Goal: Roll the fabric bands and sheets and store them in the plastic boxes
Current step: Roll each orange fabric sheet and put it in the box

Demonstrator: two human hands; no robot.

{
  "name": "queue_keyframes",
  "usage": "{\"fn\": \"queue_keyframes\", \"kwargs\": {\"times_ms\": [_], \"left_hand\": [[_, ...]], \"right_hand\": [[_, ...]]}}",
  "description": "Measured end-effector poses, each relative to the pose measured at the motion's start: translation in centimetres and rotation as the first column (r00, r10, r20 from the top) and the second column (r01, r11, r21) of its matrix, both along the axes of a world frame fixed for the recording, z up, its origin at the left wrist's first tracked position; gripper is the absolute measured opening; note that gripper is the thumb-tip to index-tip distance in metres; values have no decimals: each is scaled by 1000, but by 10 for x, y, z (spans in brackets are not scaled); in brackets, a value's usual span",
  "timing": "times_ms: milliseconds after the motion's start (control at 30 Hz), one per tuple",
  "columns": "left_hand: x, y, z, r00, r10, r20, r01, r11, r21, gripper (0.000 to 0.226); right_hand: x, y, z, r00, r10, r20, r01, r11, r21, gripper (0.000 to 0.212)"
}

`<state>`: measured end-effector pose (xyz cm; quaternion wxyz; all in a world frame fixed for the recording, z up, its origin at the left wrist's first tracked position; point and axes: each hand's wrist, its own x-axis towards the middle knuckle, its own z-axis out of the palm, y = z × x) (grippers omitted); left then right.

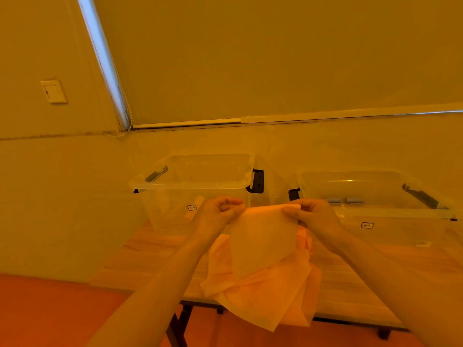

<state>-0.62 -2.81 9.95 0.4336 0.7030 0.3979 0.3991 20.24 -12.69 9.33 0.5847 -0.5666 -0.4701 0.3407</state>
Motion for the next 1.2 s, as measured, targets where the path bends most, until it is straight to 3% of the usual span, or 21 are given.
{"fn": "queue_keyframes", "kwargs": {"times_ms": [200,400,733,967,1200], "left_hand": [[-4,1,2,998,-52,33,53,998,-27,17],[-5,2,1,999,-20,48,21,1000,-21,16],[-7,-3,3,997,32,76,-30,999,-22,11],[-8,-3,4,997,-9,83,12,999,-37,20],[-6,-3,4,997,18,69,-17,1000,-23,8]], "right_hand": [[1,2,-1,997,-14,-73,15,1000,12,28],[-1,5,-3,997,-71,-27,72,997,25,7],[-2,2,-3,998,-1,-56,3,999,34,27],[-2,5,-7,997,-75,28,73,997,38,9],[-1,6,-6,992,-75,-100,81,995,59,15]]}}
